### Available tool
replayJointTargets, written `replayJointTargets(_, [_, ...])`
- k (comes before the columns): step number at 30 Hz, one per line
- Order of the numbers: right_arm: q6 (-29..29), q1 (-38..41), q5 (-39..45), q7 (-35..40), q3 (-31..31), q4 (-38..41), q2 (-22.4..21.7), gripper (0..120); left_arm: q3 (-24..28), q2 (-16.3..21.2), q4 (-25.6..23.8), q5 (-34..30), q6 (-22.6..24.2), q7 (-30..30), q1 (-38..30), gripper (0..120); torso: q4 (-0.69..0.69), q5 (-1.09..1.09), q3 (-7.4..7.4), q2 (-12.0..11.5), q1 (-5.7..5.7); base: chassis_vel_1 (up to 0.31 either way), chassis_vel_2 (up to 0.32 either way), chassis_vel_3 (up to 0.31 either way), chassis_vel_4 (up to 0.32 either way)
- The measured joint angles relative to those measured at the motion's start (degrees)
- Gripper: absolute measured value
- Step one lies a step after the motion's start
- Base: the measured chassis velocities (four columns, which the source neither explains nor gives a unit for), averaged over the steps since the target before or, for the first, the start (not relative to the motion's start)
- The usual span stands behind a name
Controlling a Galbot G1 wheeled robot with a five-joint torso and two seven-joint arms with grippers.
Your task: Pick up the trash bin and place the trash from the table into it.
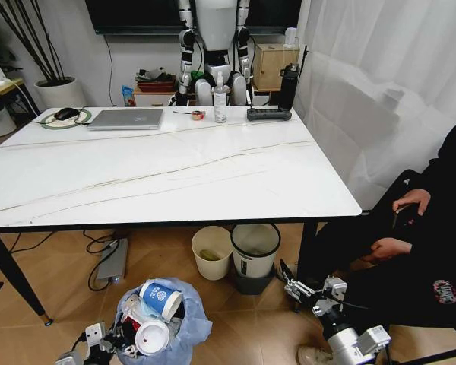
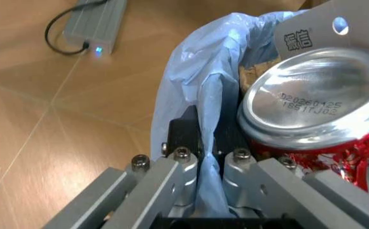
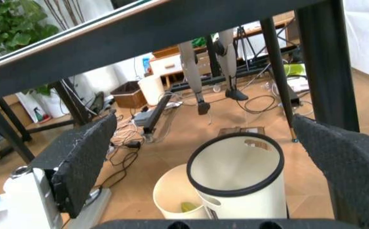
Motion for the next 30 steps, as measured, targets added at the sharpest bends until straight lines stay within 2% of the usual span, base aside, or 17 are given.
replayJointTargets(30, [0.0, -0.01, 0.0, 0.0, 0.0, 0.0, 0.0, 100, 0.26, -0.46, 13.6, 2.15, -2.38, 2.47, -8.07, 0, -0.01, 0.0, -4.35, -7.38, -3.02, 0.0, 0.0, 0.0, 0.0])
